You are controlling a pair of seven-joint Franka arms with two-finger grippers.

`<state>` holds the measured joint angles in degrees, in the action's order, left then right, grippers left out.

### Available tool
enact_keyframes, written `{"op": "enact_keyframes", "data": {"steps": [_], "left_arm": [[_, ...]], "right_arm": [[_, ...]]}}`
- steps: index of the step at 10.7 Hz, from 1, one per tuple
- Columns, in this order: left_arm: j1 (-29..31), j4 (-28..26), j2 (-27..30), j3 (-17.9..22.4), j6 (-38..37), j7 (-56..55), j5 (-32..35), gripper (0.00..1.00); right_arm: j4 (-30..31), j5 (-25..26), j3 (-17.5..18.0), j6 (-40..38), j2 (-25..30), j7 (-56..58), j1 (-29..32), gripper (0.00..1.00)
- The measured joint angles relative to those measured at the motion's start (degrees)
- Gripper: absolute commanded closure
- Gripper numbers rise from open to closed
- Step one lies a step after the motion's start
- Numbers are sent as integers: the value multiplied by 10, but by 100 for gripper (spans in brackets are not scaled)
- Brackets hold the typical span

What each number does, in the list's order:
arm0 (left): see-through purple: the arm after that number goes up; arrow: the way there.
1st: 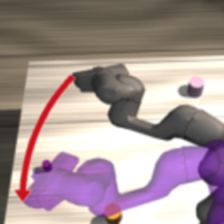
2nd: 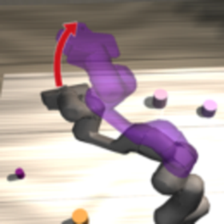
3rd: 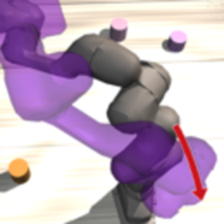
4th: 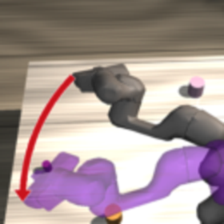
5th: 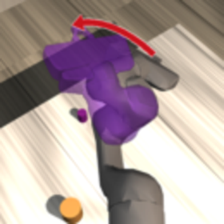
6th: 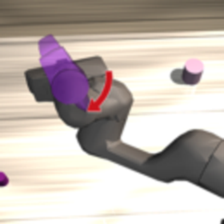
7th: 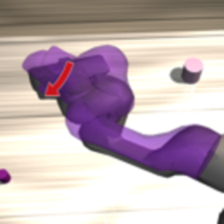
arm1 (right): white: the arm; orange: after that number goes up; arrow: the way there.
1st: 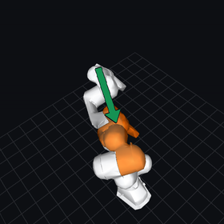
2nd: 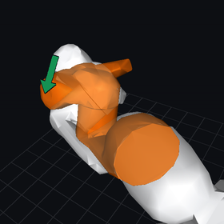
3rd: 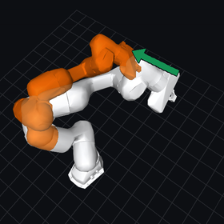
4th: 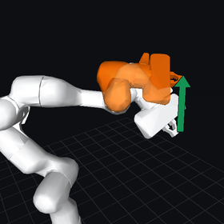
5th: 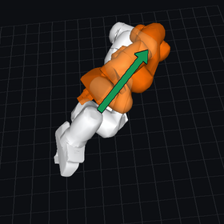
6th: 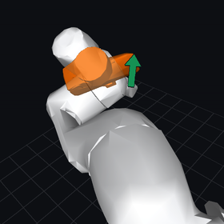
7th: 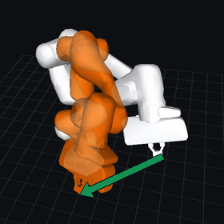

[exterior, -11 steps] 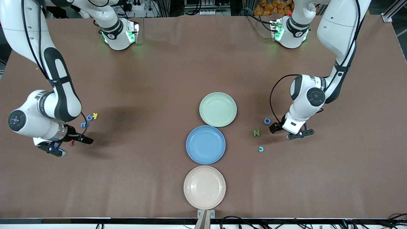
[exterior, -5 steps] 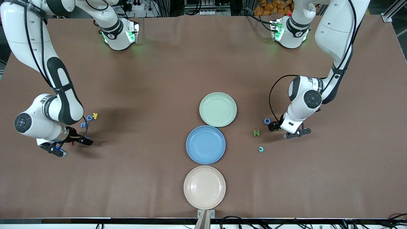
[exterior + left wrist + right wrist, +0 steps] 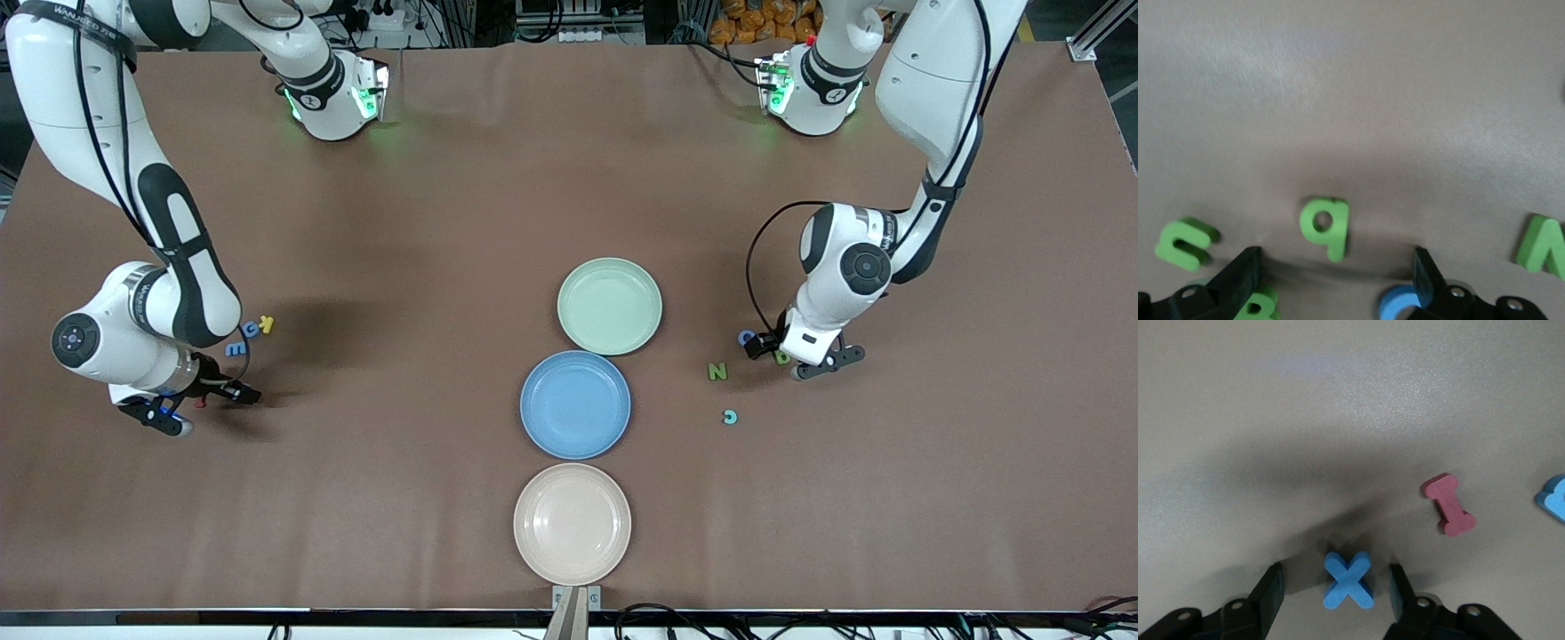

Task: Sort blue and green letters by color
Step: 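Grasp the blue X with the right gripper while the left gripper grasps q, then release the blue X over the blue plate while the left gripper releases q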

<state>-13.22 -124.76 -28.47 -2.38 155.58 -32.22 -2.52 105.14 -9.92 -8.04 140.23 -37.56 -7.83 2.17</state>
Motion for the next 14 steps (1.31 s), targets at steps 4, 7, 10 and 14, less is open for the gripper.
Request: {"op": "enact_keyframes", "data": {"steps": [4,7,10,14], "left_arm": [[-4,10,4,3,-5,-30,0,0],[-4,15,4,15,-5,-30,0,0],[-4,18,-2,17,-6,-30,0,48],[-6,19,-1,18,-8,-30,1,100]], "right_arm": [[0,0,-1,4,5,-1,0,100],[-1,0,1,6,5,-1,-2,100],[-19,0,14,8,14,0,-30,100],[-66,0,34,4,18,-3,-112,100]]}}
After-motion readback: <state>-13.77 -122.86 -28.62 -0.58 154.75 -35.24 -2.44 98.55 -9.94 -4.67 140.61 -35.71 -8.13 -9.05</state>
